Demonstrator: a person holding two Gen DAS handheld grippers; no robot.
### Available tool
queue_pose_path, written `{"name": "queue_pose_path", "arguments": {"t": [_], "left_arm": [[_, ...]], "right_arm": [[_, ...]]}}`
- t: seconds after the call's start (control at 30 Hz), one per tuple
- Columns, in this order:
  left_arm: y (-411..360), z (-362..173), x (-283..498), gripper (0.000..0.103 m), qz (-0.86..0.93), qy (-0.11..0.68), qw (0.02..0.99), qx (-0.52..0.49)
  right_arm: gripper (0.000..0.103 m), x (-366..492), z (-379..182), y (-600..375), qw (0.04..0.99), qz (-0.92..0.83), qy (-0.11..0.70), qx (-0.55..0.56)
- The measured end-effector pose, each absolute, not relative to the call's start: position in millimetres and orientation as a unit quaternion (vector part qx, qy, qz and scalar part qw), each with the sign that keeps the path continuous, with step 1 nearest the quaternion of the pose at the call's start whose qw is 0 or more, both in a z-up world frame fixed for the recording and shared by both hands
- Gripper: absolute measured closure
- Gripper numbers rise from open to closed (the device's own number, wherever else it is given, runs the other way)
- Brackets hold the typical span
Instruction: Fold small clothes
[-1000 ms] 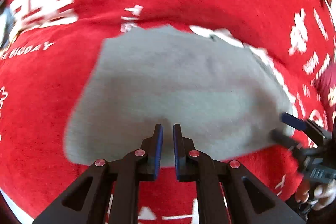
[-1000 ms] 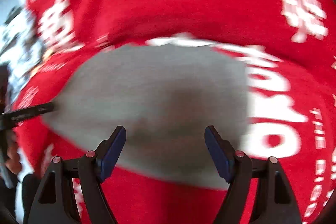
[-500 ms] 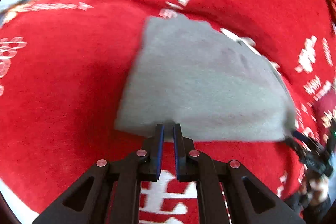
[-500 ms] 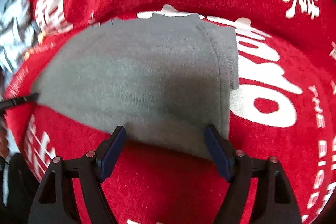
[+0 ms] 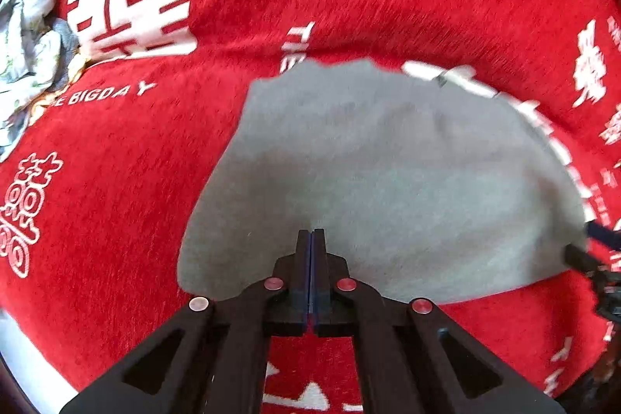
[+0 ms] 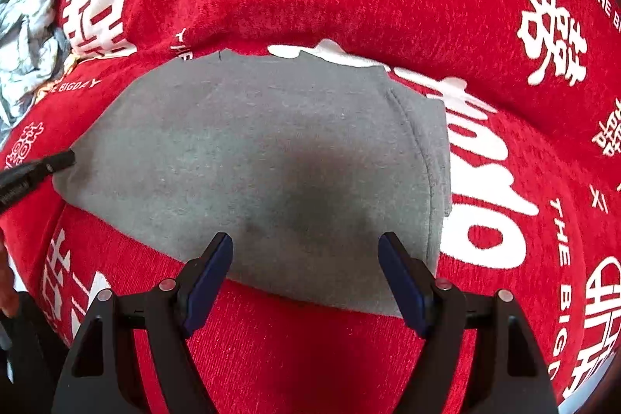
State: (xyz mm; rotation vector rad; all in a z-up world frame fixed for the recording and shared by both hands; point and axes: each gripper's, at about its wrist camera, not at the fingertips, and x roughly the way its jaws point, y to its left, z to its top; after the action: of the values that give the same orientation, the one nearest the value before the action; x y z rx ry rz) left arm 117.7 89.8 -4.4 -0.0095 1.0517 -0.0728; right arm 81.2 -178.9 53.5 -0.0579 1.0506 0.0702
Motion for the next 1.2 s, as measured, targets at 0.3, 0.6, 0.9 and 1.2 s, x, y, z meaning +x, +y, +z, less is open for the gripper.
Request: {"name": "queue_pose_path", "arguments": {"t": [0.3, 0.6, 0.9, 1.2], "left_arm": [[111.5, 3.5, 135.4, 0.103, 0.002, 0.516, 0.855, -0.054], [120.1, 25.9, 112.8, 0.103, -0.147, 0.437, 0.871, -0.167], [164.3, 14.2, 122.5, 0.001, -0.094, 0.468, 0.835, -0.273], [98.9, -1.5, 145.2, 0.001, -0.028, 0.513, 0.857, -0.048]], "right_arm": [[0.023, 107.1, 55.3, -173.6, 0.865, 0.034, 0.499, -0.033], [0.023, 119.6, 52.5, -143.1, 0.864, 0.063, 0.498, -0.046], [0.023, 111.5, 50.6, -176.5, 0.864, 0.041, 0.501, -0.020], [0.023, 144.9, 29.6, -154.7, 0.855, 0.046, 0.514, -0.060]]}}
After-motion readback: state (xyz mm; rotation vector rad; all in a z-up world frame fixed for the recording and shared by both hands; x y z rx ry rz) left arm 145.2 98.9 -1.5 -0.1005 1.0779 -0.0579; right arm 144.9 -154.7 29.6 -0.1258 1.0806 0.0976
